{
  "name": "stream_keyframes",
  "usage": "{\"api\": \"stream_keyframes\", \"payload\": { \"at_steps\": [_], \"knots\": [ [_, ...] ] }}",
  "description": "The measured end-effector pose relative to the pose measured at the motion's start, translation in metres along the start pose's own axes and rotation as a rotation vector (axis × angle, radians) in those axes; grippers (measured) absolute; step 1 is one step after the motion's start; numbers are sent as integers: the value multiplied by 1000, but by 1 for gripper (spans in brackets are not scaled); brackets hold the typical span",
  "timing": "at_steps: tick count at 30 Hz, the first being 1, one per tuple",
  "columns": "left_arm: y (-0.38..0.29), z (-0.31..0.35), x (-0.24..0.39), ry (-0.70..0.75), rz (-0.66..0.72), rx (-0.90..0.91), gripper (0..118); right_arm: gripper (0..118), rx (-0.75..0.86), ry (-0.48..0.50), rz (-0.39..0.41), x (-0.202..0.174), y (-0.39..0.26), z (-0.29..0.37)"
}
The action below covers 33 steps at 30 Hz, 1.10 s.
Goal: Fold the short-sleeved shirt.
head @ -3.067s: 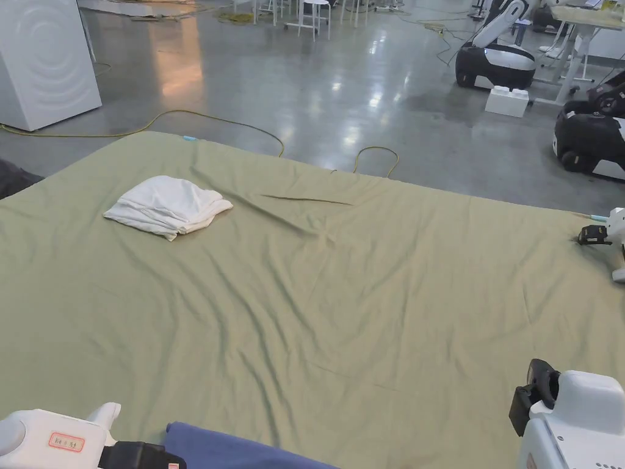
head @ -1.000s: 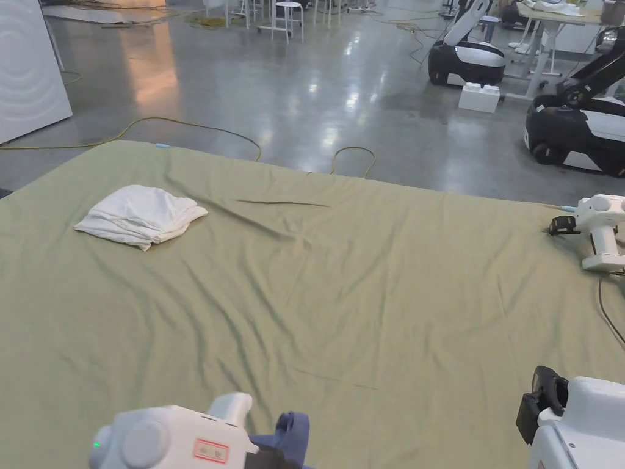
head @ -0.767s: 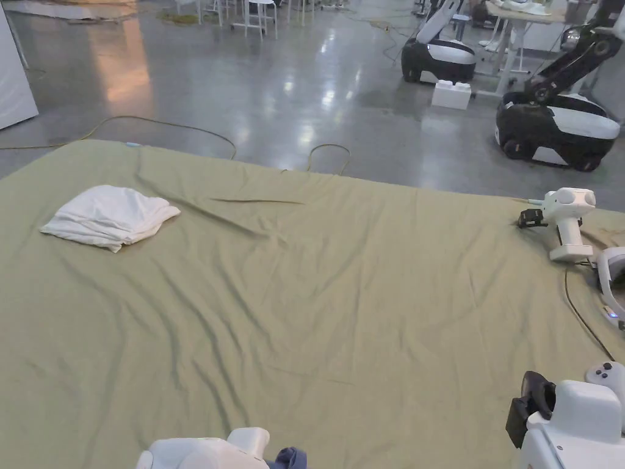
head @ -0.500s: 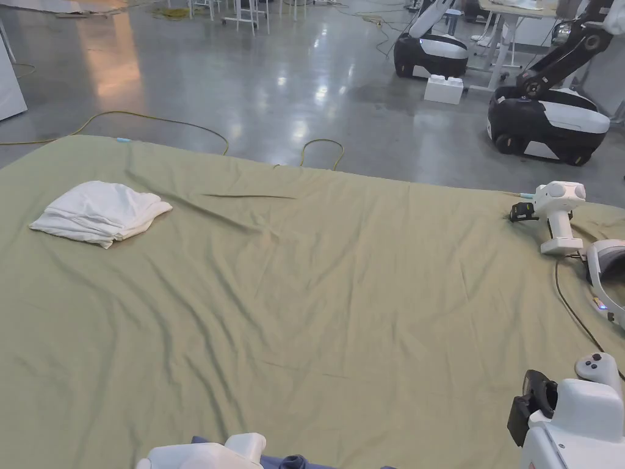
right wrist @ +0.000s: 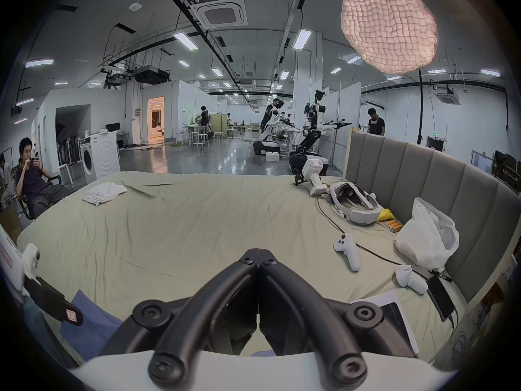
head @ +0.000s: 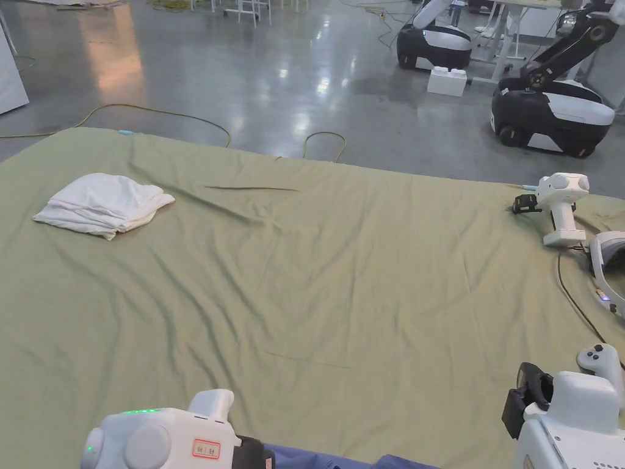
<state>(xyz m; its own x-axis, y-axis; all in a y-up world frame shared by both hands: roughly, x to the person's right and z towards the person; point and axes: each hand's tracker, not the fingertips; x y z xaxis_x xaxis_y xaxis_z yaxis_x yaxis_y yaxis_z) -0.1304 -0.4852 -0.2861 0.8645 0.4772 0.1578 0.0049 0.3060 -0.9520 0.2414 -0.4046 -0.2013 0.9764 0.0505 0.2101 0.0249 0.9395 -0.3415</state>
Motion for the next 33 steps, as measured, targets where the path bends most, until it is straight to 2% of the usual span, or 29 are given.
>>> {"api": "stream_keyframes", "payload": {
  "at_steps": [3,7,10,12,15,22,23,24,26,29,33],
  "knots": [
    [-9,-22,10,48,-44,-74,15,0,-2,5,9,-2,-1,0],
    [-28,-43,33,-27,-97,-200,15,0,-14,9,20,-2,-4,-1],
    [-40,-51,51,-69,-154,-200,15,0,-19,6,21,-1,-6,-1],
    [-45,-53,55,-131,-130,-190,15,0,-23,5,15,0,-7,-1],
    [-49,-61,60,-41,-204,-173,14,0,-25,2,10,0,-8,0],
    [-44,-57,36,-142,-96,-180,16,0,-24,9,8,-2,-7,-1],
    [-41,-52,29,-160,-86,-175,22,0,-19,10,6,-2,-7,0],
    [-39,-42,22,-186,-74,-152,39,0,-15,12,5,-3,-6,0],
    [-33,-18,4,-224,-35,-78,58,0,-5,13,4,-4,-4,0],
    [-20,13,-40,-250,39,17,64,0,28,16,1,-5,1,2],
    [-12,54,-83,-200,125,109,66,0,69,22,-6,-7,8,4]
  ]
}}
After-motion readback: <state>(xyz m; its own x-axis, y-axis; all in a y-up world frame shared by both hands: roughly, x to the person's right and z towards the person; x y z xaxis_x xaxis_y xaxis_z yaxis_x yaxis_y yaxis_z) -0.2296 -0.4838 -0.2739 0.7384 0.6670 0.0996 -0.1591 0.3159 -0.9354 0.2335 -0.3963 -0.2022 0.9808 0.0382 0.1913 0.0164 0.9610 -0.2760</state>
